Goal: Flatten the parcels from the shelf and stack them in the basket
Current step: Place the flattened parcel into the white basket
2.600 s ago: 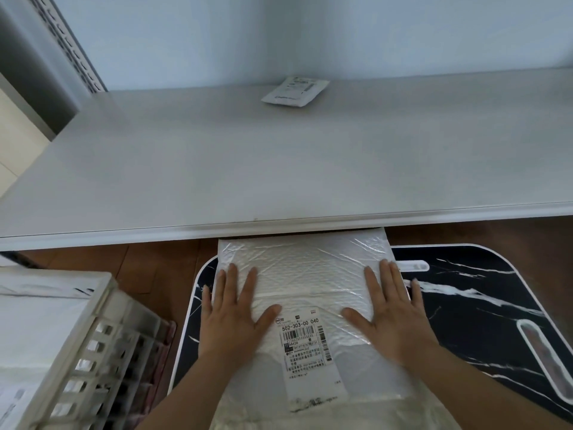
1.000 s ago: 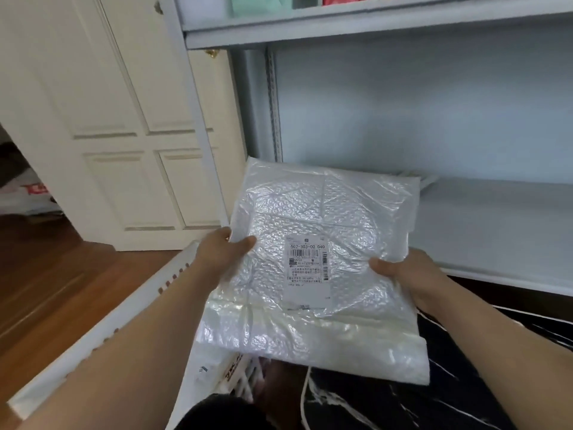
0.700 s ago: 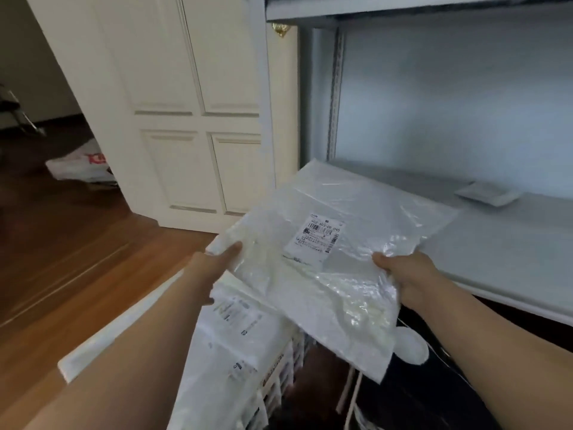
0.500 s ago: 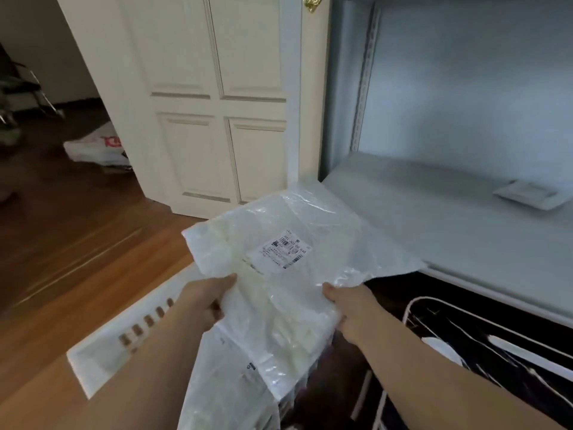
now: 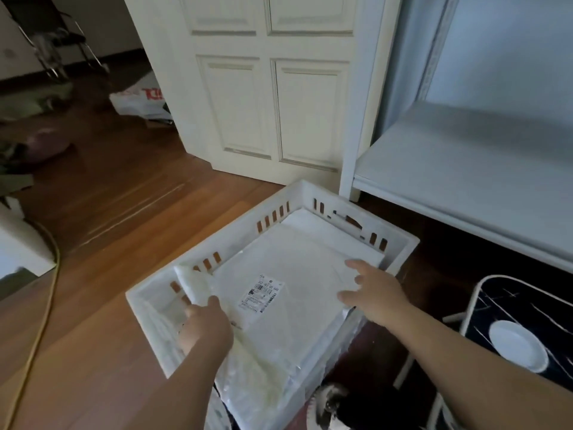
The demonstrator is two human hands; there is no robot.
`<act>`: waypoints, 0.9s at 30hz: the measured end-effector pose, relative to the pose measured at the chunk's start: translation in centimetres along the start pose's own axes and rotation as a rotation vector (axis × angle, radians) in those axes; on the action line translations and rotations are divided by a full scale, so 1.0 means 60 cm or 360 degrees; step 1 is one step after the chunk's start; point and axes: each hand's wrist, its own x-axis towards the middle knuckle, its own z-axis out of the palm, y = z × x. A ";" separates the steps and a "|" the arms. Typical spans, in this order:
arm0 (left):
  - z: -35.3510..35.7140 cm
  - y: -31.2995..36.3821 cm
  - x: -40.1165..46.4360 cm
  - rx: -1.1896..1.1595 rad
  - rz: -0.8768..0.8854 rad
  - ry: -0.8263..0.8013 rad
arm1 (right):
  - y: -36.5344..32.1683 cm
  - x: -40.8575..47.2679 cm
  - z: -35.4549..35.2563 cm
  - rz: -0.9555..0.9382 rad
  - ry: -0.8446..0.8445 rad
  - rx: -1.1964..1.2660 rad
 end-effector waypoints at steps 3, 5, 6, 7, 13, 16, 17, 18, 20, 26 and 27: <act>-0.006 -0.001 0.011 0.0342 0.0011 -0.0053 | -0.010 0.000 0.029 -0.0215 -0.0471 -0.0633; 0.000 -0.010 0.017 0.0618 -0.0009 -0.0107 | -0.015 -0.001 0.053 -0.0355 -0.0683 -0.0877; 0.003 -0.013 0.017 0.0735 -0.0025 -0.0149 | -0.017 -0.003 0.063 -0.0379 -0.0782 -0.0964; 0.006 -0.014 0.017 0.0855 -0.0010 -0.0199 | -0.016 -0.003 0.071 -0.0380 -0.0861 -0.1037; 0.006 0.042 0.012 0.1079 0.0348 -0.0118 | -0.014 0.015 0.096 -0.0296 -0.0896 -0.1376; 0.026 0.083 0.015 0.0296 0.0608 -0.0542 | -0.022 0.031 0.096 -0.0308 -0.0845 -0.1304; 0.035 0.090 0.014 0.0165 0.0638 -0.0768 | -0.021 0.036 0.093 -0.0323 -0.0795 -0.1257; 0.041 0.092 0.010 0.0151 0.0671 -0.0878 | -0.019 0.041 0.089 -0.0337 -0.0736 -0.1220; 0.065 0.079 0.013 0.0226 0.0665 -0.0890 | -0.014 0.051 0.080 -0.0315 -0.0671 -0.1205; 0.116 0.070 -0.006 0.0464 0.0432 -0.0697 | -0.001 0.068 0.087 -0.0225 -0.0879 -0.1535; 0.122 0.071 -0.003 0.0424 0.0423 -0.0706 | 0.000 0.070 0.088 -0.0227 -0.0867 -0.1521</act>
